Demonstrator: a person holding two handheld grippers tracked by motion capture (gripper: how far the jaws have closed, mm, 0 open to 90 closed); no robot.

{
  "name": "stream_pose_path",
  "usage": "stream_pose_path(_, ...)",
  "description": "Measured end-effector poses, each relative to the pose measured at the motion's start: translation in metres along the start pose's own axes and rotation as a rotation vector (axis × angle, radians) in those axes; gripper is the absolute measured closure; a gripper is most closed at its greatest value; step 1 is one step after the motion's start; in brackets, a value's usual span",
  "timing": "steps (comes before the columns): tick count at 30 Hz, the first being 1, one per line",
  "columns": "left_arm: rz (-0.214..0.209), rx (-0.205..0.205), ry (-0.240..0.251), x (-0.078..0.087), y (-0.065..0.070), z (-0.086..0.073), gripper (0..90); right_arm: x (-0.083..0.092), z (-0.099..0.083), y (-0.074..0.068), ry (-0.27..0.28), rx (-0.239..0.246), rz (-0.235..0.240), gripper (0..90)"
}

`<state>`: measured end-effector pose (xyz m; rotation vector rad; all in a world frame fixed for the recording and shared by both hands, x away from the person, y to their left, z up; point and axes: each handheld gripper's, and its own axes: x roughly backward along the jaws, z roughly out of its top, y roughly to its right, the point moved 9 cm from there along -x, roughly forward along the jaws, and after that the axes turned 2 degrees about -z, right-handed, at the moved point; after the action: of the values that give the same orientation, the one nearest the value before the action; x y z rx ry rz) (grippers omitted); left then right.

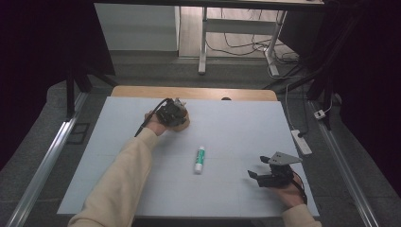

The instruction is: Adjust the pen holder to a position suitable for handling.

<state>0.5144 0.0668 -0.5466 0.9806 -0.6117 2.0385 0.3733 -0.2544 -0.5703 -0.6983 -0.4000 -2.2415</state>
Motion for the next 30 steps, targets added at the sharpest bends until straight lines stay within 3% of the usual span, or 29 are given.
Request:
stream_pose_path(13,-0.008,-0.055,-0.014,0.022,0.006,-0.005,82.7,0.000,0.000,0.001,0.005,-0.001,-0.007,20.1)
stream_pose_path(22,-0.040,-0.064,0.009,0.048,0.025,-0.014,82.6,0.001,0.001,0.000,0.010,-0.001,-0.005,20.2)
stream_pose_path(30,-0.057,-0.082,0.011,0.058,0.041,-0.029,82.5,0.001,0.001,-0.001,0.012,-0.001,-0.006,20.2)
